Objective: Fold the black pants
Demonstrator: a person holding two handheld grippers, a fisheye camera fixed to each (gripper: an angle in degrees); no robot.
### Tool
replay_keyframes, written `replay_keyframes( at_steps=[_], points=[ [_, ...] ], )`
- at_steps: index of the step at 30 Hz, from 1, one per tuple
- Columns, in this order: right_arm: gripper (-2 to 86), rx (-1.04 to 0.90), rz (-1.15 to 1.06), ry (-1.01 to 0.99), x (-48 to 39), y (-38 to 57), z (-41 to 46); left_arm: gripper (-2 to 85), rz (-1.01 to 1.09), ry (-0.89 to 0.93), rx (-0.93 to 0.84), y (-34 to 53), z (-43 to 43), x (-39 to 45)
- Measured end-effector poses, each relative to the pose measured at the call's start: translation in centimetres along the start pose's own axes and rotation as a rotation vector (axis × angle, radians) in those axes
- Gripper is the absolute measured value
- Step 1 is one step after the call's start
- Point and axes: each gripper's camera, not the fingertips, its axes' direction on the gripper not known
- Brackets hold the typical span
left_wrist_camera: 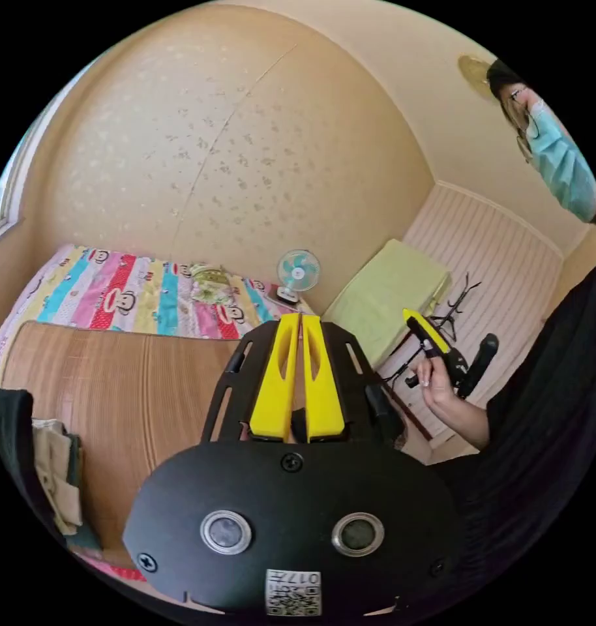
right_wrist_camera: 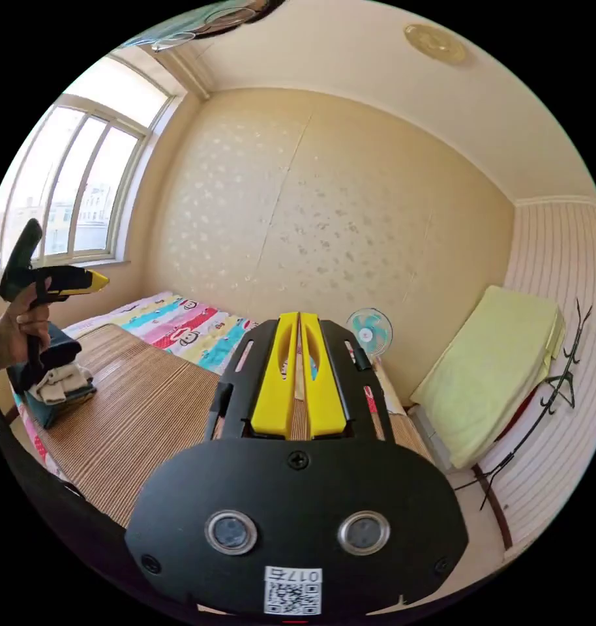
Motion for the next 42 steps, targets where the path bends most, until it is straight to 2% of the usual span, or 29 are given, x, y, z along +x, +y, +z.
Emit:
replay_keyframes(
  at_steps=[1,3,4,6,9,12,14,17,20,22,24,25,27,29,31,33,34,35,36,37,38,39,40,41,42],
  points=[
    [0.8,-0.051,0.041,-0.01,1.8,0.6,0.4,-0.3,0.005,0.177,-0.006,0.6,2.8,0.9],
    [1.4,-0.322,0.165,-0.182,8.8,4.2,3.6,0.0,-0.001,0.284,-0.02,2.1,6.2,2.4],
    [1.6,-0.398,0.186,-0.226,10.3,5.4,4.6,0.2,0.017,0.271,-0.024,3.4,7.9,3.7],
    [4.1,-0.696,0.297,-0.259,15.1,11.5,9.3,0.0,0.074,0.243,-0.037,5.4,9.7,5.9],
    [8.3,-0.927,0.385,-0.237,19.0,19.4,13.3,-0.8,0.166,0.249,-0.066,9.1,12.3,8.6],
    [11.0,-1.123,0.453,-0.276,20.4,26.2,16.8,-0.9,0.162,0.231,-0.086,12.2,13.6,9.2],
    [12.1,-1.149,0.48,-0.372,19.6,27.7,18.1,-1.0,0.16,0.182,-0.111,13.5,14.0,9.3],
    [13.1,-1.08,0.326,-0.564,15.0,26.2,19.1,-1.0,0.152,0.096,-0.158,15.5,14.4,9.1],
    [14.4,-1.137,0.105,-0.727,8.0,25.9,20.7,-1.0,0.089,0.098,-0.158,17.8,14.5,7.9],
    [15.6,-1.214,-0.057,-0.716,4.0,26.9,21.7,-1.0,0.008,0.15,-0.172,19.5,14.8,6.3],
    [16.4,-1.349,-0.246,-0.602,0.5,29.9,23.2,-1.0,-0.017,0.154,-0.174,20.4,14.6,5.5],
    [16.3,-1.361,-0.272,-0.588,0.0,30.6,23.4,-1.0,-0.022,0.137,-0.167,20.9,14.1,5.2],
    [13.1,-1.332,-0.399,-0.464,-0.8,31.2,23.8,-1.0,-0.019,0.103,-0.161,21.6,13.2,4.7],
    [9.7,-1.369,-0.414,-0.46,-0.7,30.7,24.7,-1.0,-0.021,0.069,-0.165,22.3,12.4,4.1],
    [3.0,-1.373,-0.253,-0.491,1.6,28.9,25.8,-1.0,-0.039,0.051,-0.163,23.3,11.2,2.9],
    [1.1,-1.324,0.189,-0.74,7.7,27.1,26.8,-0.9,-0.054,0.054,-0.147,24.1,10.1,2.1],
    [0.8,-1.299,0.305,-0.805,9.4,26.9,26.9,-0.9,-0.056,0.049,-0.136,24.5,9.4,1.6],
    [0.5,-1.179,0.516,-0.961,12.9,26.3,26.5,-0.9,-0.055,0.043,-0.135,24.6,9.1,1.3],
    [0.4,-0.924,0.751,-1.213,16.5,24.9,25.5,-0.9,-0.051,0.032,-0.139,24.8,8.6,0.8],
    [0.4,-0.782,0.843,-1.304,18.2,24.0,24.8,-0.8,-0.05,0.018,-0.149,25.0,8.1,0.2],
    [0.5,-0.555,0.936,-1.385,20.8,22.1,23.5,-0.8,-0.051,0.011,-0.154,25.0,8.0,-0.2],
    [0.7,-0.43,0.936,-1.385,22.6,19.9,22.4,-0.7,-0.057,0.004,-0.162,25.1,7.6,-0.9],
    [0.8,-0.402,0.914,-1.363,23.2,18.9,22.0,-0.6,-0.065,0.006,-0.162,25.3,7.3,-1.8],
    [1.3,-0.407,0.846,-1.276,24.0,16.9,21.6,-0.6,-0.07,0.013,-0.161,25.3,7.2,-2.3],
    [2.0,-0.495,0.76,-1.162,23.9,15.6,21.9,-0.6,-0.081,0.033,-0.157,25.4,6.9,-3.2]
  ],
)
